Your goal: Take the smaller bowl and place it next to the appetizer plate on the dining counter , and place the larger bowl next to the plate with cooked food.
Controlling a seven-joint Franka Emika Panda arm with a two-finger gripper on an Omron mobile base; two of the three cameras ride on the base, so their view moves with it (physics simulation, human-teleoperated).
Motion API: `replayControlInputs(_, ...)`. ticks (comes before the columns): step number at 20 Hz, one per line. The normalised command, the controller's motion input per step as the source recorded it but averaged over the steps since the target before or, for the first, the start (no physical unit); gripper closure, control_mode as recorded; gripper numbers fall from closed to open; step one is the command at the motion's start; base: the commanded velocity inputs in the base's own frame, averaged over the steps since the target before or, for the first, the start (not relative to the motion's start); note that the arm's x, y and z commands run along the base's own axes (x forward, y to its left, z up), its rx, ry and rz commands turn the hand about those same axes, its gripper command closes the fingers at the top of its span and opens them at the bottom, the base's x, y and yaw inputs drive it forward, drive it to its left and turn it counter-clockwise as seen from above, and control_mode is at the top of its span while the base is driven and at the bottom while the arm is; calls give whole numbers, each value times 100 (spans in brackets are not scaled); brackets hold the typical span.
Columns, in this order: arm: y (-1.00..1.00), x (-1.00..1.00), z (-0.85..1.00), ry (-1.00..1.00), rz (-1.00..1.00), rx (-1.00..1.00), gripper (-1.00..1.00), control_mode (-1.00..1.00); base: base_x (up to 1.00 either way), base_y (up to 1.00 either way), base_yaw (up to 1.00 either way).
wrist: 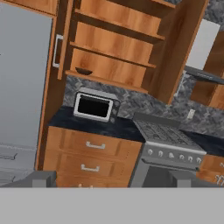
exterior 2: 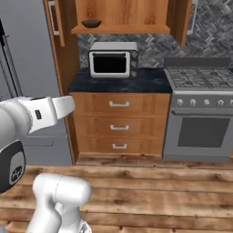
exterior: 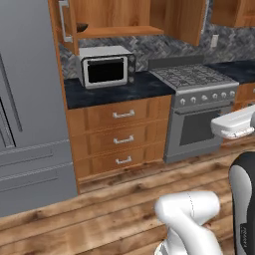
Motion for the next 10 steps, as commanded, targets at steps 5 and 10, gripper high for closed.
replayControlInputs(5,0,0,0,0,0,0,-100,100,97,-19,16)
replayControlInputs(10,0,0,0,0,0,0,-100,100,79,0,8)
